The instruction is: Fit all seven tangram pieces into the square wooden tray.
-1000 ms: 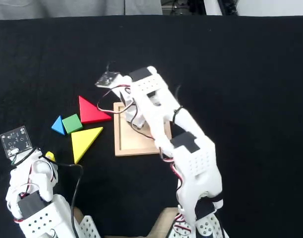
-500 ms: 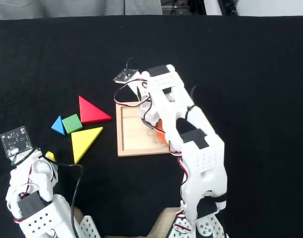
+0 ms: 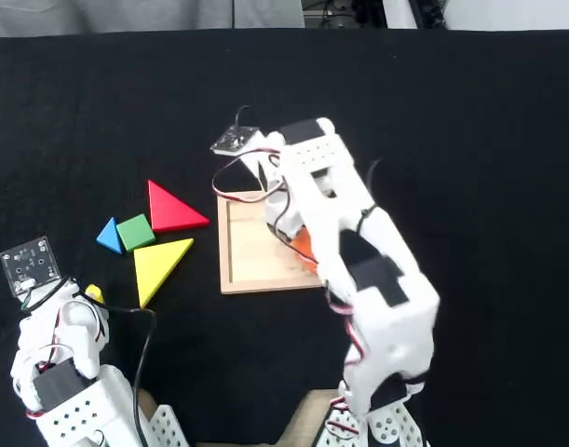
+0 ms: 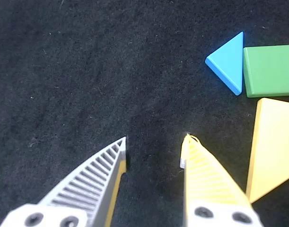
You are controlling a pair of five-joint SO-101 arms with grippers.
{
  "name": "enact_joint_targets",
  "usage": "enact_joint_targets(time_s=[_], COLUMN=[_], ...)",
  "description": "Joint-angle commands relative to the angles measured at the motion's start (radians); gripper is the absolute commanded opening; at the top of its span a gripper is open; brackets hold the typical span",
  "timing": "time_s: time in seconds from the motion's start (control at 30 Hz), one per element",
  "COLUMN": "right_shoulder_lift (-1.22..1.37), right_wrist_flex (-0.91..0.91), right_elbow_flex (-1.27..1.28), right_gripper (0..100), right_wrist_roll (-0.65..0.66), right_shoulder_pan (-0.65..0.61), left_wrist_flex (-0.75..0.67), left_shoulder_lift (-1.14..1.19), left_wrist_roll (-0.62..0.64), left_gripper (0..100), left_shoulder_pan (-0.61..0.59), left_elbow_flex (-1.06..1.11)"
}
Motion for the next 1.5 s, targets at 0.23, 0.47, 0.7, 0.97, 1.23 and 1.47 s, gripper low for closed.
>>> enact_joint_targets(time_s=[0.23, 0.47, 0.7, 0.97, 1.23, 1.47], right_shoulder_lift=[-0.156, -0.094, -0.056, -0.068, -0.223, -0.228], right_wrist_flex=[-0.186, -0.233, -0.279, -0.242, -0.206, -0.255], right_elbow_flex=[0.337, 0.337, 0.332, 0.321, 0.341, 0.435], right_gripper=[1.1, 1.1, 1.1, 1.1, 1.1, 1.4], right_wrist_roll=[0.011, 0.011, 0.011, 0.011, 0.005, 0.011], right_shoulder_pan=[-0.003, 0.012, 0.078, 0.005, -0.068, -0.074], left_wrist_flex=[-0.009, -0.009, -0.008, -0.009, -0.009, -0.009], left_shoulder_lift=[-0.003, -0.003, -0.003, -0.003, -0.003, -0.003], left_wrist_roll=[0.0, 0.0, 0.0, 0.0, 0.0, 0.0], left_gripper=[19, 19, 19, 19, 19, 19], left_shoulder_pan=[0.007, 0.007, 0.007, 0.007, 0.007, 0.007], left_elbow_flex=[0.013, 0.013, 0.013, 0.013, 0.013, 0.013])
